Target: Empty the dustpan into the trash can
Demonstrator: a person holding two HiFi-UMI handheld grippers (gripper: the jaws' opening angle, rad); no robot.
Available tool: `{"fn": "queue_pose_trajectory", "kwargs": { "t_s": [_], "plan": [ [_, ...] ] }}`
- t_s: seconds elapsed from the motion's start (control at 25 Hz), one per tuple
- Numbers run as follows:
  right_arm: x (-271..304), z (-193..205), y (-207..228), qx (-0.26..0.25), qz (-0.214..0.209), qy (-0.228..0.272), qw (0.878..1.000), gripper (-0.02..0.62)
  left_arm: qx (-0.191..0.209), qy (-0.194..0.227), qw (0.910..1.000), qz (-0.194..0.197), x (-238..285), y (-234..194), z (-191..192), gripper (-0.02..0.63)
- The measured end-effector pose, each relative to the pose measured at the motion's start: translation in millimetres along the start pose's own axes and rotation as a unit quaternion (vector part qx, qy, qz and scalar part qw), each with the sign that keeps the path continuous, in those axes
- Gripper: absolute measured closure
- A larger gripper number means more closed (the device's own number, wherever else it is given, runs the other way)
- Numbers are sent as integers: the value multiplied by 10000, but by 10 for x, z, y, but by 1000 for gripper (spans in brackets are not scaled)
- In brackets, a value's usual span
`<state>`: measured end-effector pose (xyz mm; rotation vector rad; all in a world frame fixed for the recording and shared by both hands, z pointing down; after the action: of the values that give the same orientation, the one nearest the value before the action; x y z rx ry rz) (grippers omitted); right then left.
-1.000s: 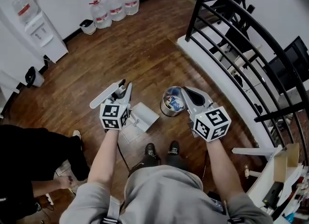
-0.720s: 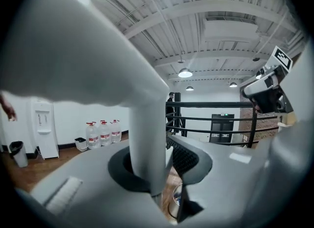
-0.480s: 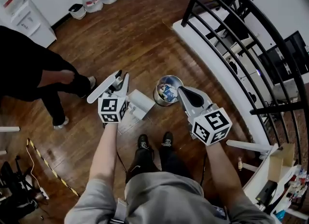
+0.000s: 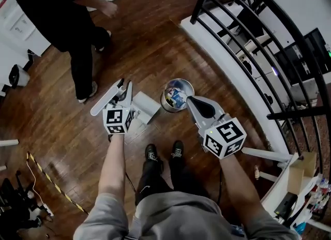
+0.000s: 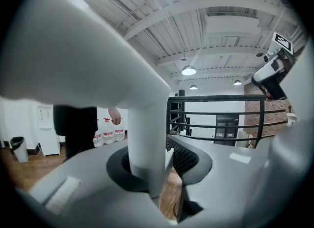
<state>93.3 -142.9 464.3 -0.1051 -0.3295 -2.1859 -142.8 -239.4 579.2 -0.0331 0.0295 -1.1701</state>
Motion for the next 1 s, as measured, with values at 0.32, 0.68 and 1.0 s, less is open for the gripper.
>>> {"fn": "queue_pose_trajectory", "kwargs": {
  "t_s": [0.32,0.68,1.0],
  "plan": [
    [45,57,72,57,-34,24,10000,595,45,-242,9996,-140,-114,14,193,498],
    [89,142,-33,48,-295,-91,9995,595,-126,-539,9968,-578,-520,-96,411,366],
    [172,180,-199,-2,-494,-193,9986,595,-381,-990,9900,-931,-973,-261,679,243]
  ]
}}
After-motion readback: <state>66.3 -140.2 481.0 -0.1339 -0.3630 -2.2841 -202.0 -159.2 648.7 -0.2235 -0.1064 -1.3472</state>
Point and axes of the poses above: the fingertips, and each gripper's own axes: x forward along the fingers, y to its right, z out of its underside, the point moved 4 cm from there along -x, backward along the fingers, and after that the axes turned 11 degrees about y, right-handed, at the moved point
